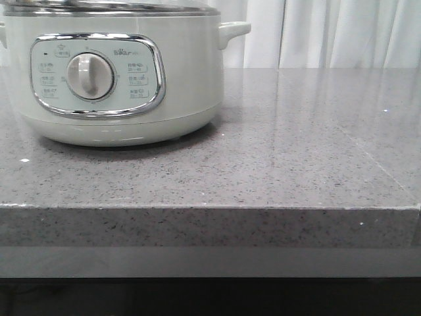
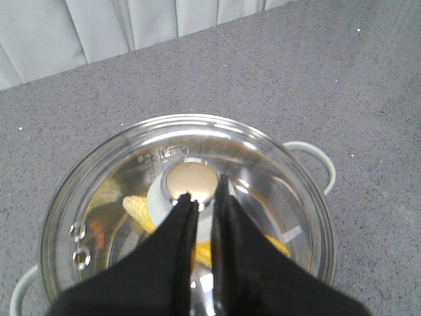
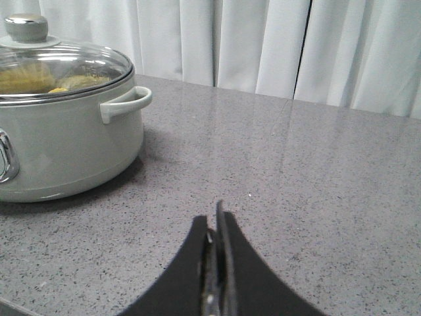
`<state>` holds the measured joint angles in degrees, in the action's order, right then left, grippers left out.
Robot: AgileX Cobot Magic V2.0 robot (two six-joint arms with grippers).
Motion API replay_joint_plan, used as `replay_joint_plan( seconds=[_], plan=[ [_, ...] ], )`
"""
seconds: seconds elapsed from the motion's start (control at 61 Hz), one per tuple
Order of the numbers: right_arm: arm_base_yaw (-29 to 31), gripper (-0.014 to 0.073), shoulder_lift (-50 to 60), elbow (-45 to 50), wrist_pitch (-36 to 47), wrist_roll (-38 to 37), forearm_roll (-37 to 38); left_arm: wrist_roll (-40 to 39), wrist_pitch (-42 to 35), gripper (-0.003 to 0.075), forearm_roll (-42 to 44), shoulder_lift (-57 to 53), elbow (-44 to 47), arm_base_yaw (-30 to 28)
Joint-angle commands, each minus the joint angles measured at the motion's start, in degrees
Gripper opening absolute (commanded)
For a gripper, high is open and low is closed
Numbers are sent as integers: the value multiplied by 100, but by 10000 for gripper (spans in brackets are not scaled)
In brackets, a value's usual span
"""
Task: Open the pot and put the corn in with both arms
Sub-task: 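Release the lid knob and withdraw the left gripper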
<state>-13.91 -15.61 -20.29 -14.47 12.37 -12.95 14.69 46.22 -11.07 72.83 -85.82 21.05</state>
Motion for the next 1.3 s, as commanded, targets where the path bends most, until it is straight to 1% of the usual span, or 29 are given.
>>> replay_joint_plan(
  seconds=[0.0, 0.328, 0.443, 0.639, 0.787, 0.902, 1.279],
  plan=[
    [31, -69, -46, -148, 513, 55, 21, 13, -851, -18, -129, -632, 488, 39],
    [31, -69, -46, -148, 513, 55, 21, 13, -2811, -18, -236, -3032, 3591, 39],
    [31, -69, -46, -148, 507, 55, 21, 13, -3086, -18, -327, -3947, 4530, 39],
    [31, -69, -46, -148, 507, 55, 21, 13, -3097, -18, -631, -5504, 5771, 39],
    [31, -69, -46, -148, 507, 55, 21, 13, -3085, -18, -631, -6468, 6318, 39],
    [31, -69, -46, -148, 507, 55, 21, 13, -3085, -18, -631, -6893, 6488, 39],
    [31, -69, -46, -148, 507, 55, 21, 13, -3085, -18, -631, -6987, 6789, 39]
  ],
)
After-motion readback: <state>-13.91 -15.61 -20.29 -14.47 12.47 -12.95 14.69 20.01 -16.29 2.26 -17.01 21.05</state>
